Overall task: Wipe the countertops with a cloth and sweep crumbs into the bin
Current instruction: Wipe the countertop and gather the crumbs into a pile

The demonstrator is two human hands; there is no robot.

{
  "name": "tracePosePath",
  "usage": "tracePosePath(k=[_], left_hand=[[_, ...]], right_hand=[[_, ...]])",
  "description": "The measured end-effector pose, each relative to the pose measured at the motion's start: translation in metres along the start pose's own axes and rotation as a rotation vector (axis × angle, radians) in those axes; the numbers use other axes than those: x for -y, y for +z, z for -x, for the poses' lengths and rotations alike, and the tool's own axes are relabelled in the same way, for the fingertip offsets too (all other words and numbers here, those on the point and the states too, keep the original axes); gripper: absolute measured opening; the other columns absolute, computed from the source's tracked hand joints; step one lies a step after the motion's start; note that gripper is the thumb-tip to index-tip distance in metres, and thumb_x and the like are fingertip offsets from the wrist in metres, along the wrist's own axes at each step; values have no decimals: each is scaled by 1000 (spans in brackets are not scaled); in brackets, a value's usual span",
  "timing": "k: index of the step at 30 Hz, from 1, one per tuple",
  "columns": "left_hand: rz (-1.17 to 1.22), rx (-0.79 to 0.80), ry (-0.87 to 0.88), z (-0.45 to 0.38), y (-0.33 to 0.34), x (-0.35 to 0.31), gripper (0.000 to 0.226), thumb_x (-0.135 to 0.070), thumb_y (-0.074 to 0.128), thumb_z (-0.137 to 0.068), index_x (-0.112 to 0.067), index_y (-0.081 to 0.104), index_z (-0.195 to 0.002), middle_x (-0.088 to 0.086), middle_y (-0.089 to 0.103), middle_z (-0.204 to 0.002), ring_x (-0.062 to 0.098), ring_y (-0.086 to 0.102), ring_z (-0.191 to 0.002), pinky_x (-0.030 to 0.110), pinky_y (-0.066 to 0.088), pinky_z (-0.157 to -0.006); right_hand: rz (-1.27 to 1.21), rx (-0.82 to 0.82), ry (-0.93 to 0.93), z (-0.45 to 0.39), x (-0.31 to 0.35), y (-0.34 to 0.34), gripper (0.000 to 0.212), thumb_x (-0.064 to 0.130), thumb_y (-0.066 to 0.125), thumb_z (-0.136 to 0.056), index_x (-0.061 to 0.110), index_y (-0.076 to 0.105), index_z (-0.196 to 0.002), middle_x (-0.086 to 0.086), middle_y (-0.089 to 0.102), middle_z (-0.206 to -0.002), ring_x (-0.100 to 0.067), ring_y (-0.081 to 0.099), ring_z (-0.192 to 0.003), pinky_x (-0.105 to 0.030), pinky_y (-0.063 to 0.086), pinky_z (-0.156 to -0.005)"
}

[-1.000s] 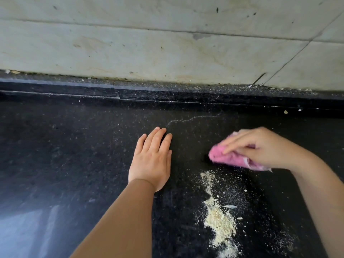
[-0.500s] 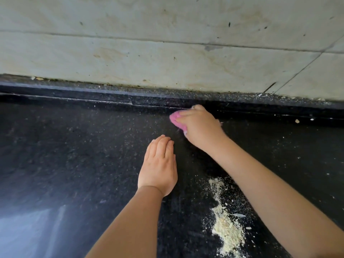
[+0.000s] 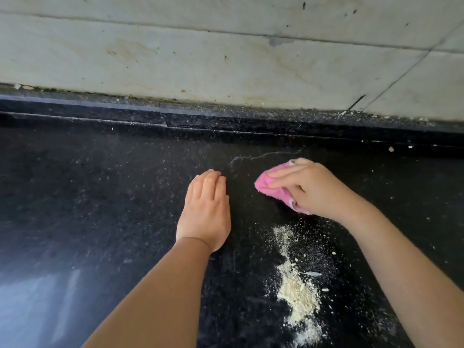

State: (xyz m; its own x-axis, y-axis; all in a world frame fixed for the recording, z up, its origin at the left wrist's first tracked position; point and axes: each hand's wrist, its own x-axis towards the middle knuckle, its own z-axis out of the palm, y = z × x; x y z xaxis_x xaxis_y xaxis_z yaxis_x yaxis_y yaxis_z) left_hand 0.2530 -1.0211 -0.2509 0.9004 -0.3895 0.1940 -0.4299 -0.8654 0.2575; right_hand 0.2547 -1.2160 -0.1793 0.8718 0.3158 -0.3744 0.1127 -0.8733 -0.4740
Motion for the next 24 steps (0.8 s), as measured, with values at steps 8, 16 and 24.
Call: tracePosePath(k=[8,16,24], left_hand=[[12,23,-19,1,-2,-1,44,-17,32,-84,13,57,-104,26,59,-104,30,35,-105,40,23,-96],[-12,100,-31,-1,-8,-5,45,-19,32,-84,11,60,-102,24,61,-102,41,60,-96,52,45,-87],[18,108,-29,-1,-7,-4,44,-19,31,-84,10,58,-102,24,60,-103,33,46,-105,53,43,-87]], right_hand=[[-11,-459,41,30,-28,6,31,-11,51,-76,5,69,-96,-4,65,-105,4,53,-91,-10,28,-91],[-212,-125,40,69,-28,3,38,-4,55,-84,28,62,-103,31,54,-101,12,52,-100,1,20,-101],[-16,-351,142,61,-21,23,35,-14,61,-74,13,70,-93,1,66,-105,-12,61,-96,-22,26,-104]])
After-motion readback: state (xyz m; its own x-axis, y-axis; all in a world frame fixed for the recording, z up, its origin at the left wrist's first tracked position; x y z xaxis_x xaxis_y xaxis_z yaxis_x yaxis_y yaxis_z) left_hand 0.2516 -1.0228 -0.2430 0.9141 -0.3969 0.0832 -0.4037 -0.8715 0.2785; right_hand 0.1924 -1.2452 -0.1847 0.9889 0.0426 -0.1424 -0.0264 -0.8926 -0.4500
